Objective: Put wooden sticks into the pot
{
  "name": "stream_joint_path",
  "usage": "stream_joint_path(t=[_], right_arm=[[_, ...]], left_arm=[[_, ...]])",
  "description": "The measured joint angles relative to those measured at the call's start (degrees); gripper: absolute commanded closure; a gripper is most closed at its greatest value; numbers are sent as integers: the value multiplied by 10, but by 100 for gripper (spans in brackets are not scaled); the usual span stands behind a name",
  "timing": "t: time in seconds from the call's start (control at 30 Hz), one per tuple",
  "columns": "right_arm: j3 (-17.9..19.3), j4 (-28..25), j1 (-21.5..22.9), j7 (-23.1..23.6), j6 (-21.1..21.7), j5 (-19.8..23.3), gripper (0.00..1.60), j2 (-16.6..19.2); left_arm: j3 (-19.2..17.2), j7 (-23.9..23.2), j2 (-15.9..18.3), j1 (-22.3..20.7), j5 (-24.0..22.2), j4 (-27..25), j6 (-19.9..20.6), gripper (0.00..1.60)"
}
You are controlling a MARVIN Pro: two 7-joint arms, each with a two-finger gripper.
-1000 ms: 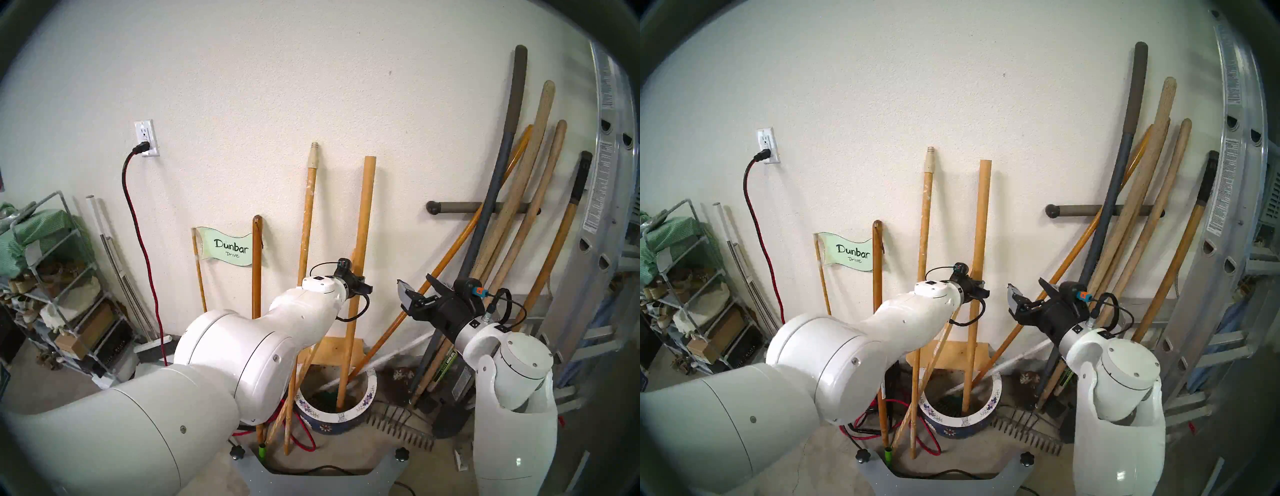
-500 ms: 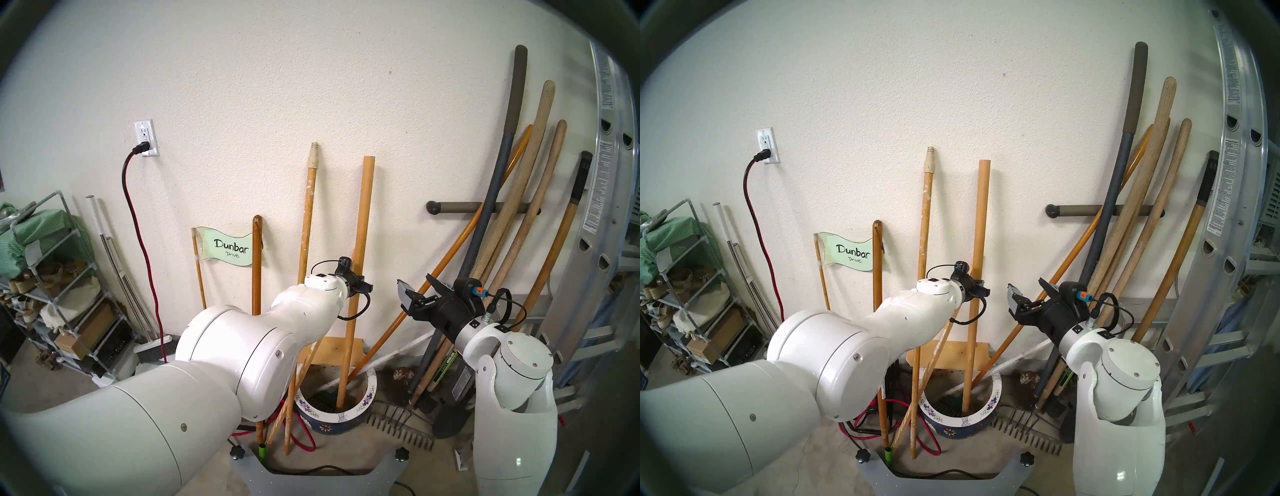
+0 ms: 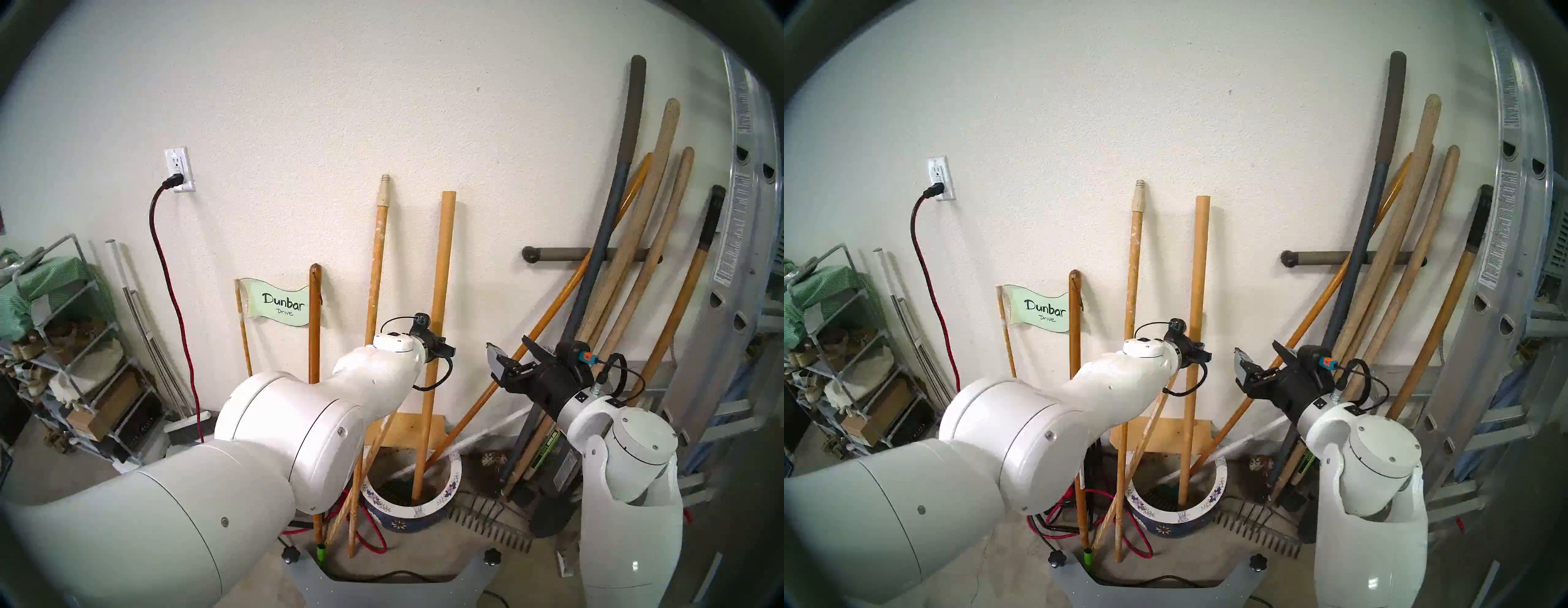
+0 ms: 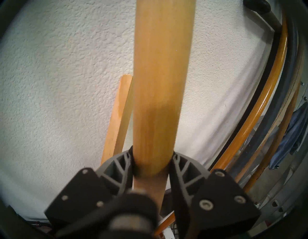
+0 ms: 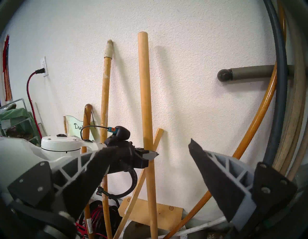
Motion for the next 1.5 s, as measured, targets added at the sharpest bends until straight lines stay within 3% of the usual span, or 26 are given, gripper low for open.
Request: stream_joint_path(t=[0.07, 0.13, 0.17, 0.2, 0.3, 0.37, 0.5, 0.63, 1.03, 1.5], right_arm=[[0, 0, 0, 0, 0, 0, 0, 0], [0, 0, 0, 0, 0, 0, 0, 0], [0, 0, 0, 0, 0, 0, 0, 0], [0, 0, 0, 0, 0, 0, 0, 0], [0, 0, 0, 0, 0, 0, 0, 0], [0, 0, 0, 0, 0, 0, 0, 0], [0, 0, 0, 0, 0, 0, 0, 0], [0, 0, 0, 0, 0, 0, 0, 0], [0, 0, 0, 0, 0, 0, 0, 0], [0, 0, 0, 0, 0, 0, 0, 0]], left_arm=[[1, 0, 0, 0, 1, 0, 1, 68], [2, -2, 0, -1, 1, -1, 2, 63], [3, -2, 0, -2, 2, -1, 3, 55], [4, -2, 0, -2, 2, -1, 3, 29], [7, -3, -1, -3, 4, -2, 3, 19], [9, -4, -1, -3, 6, -2, 2, 2], [11, -4, -2, -4, 8, -3, 1, 7], [13, -4, -2, -4, 10, -3, -1, 0], [15, -7, -3, -4, 11, -3, -12, 0], [0, -34, 2, 19, 0, -6, -52, 0]])
